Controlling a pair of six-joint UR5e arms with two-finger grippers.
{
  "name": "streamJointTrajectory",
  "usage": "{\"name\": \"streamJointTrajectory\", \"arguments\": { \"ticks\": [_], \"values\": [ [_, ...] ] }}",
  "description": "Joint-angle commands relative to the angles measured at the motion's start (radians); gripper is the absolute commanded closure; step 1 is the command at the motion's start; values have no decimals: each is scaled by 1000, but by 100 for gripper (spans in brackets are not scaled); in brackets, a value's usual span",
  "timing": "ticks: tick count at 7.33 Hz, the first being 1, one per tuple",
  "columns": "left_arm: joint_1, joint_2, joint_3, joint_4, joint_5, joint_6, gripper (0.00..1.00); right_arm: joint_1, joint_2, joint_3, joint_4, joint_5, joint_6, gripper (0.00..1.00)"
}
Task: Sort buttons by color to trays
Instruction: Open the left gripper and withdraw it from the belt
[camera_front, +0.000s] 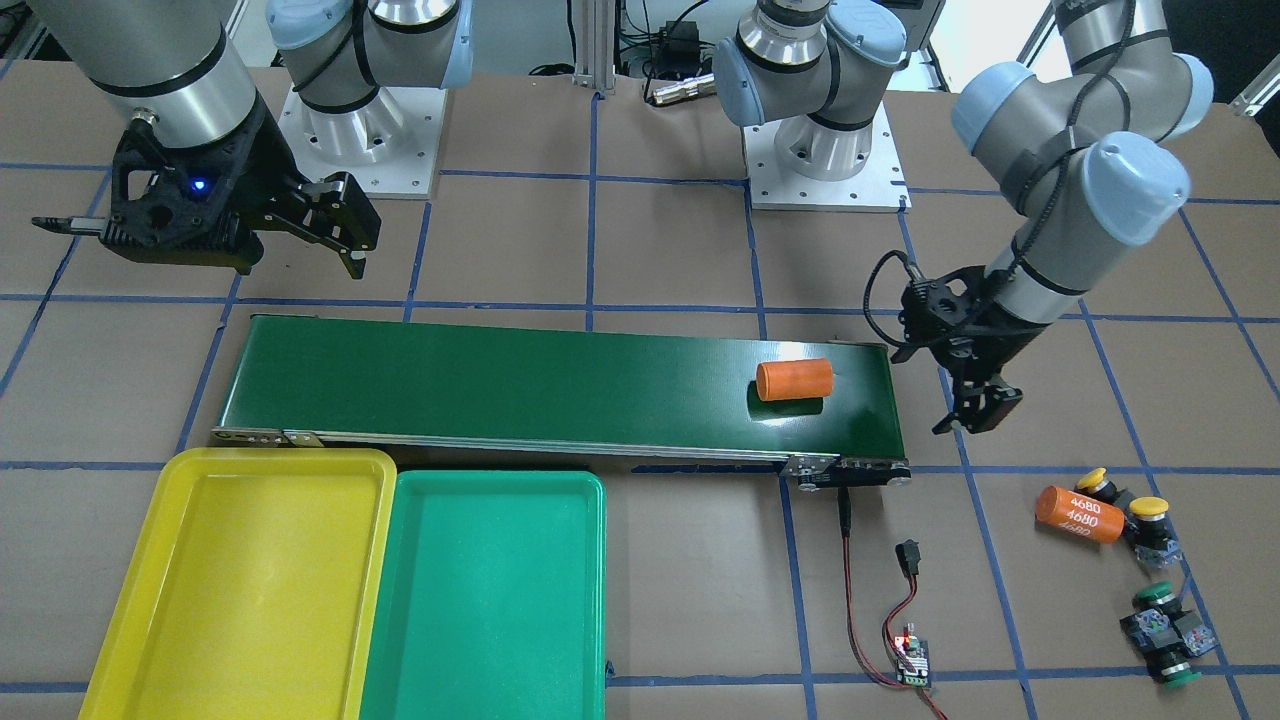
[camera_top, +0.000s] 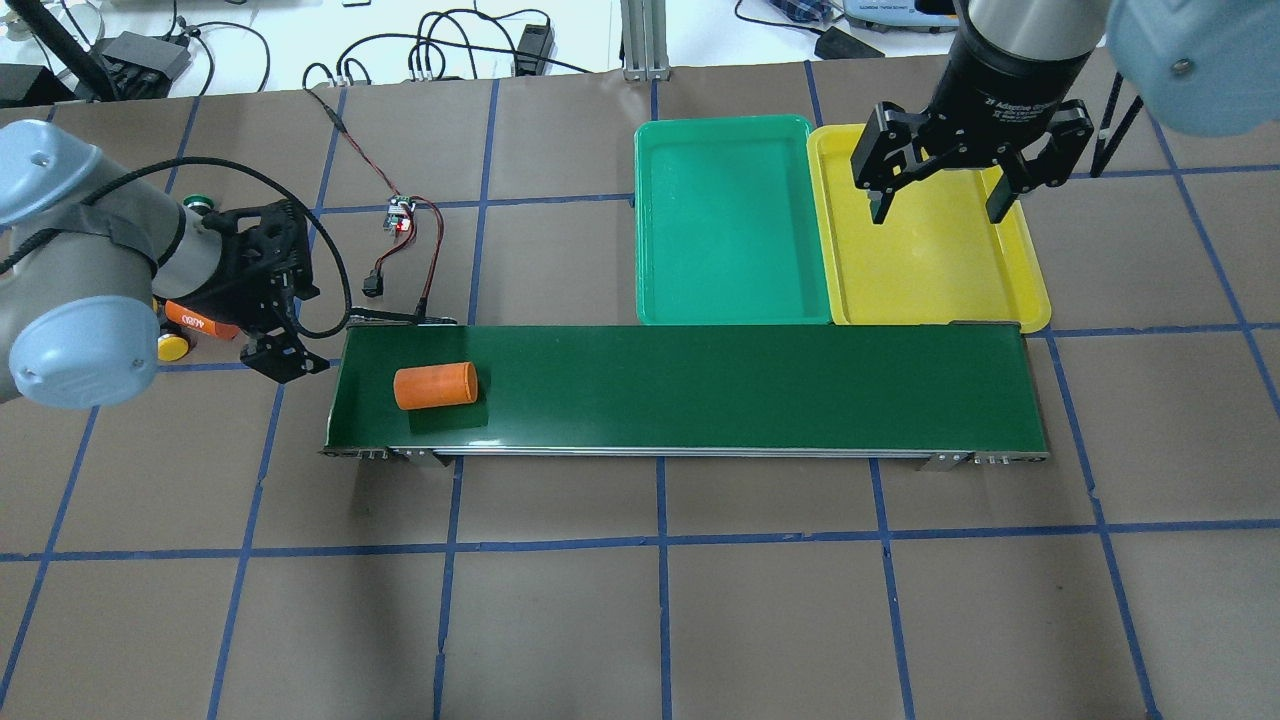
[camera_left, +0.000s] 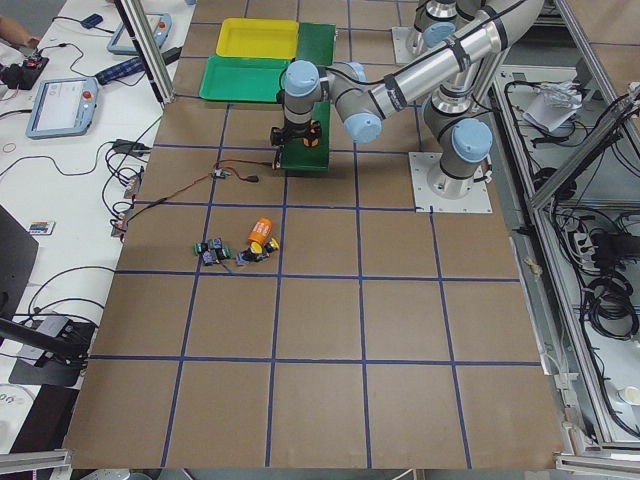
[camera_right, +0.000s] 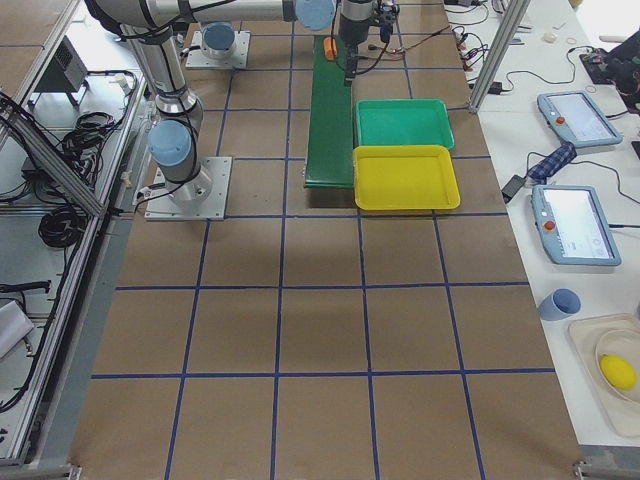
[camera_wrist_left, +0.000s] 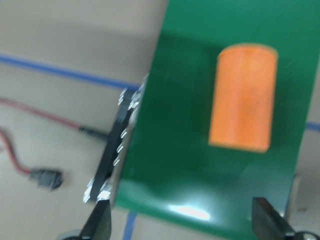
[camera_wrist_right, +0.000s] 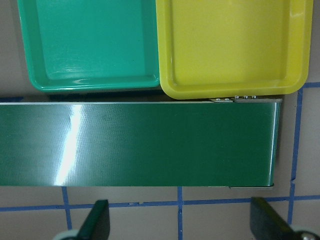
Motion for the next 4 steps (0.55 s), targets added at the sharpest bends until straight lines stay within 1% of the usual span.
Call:
{"name": "streamJointTrajectory", "arguments": {
  "ticks": [1,2,4],
  "values": [
    [52,-120,179,-8,82,76,0,1,0,0,1,0,-1,0],
    [99,-183,229,-9,107,106,0,1,0,0,0,0,-1,0],
    [218,-283,248,23,106,203,0,2,0,2,3,0,0,0]
  ]
}}
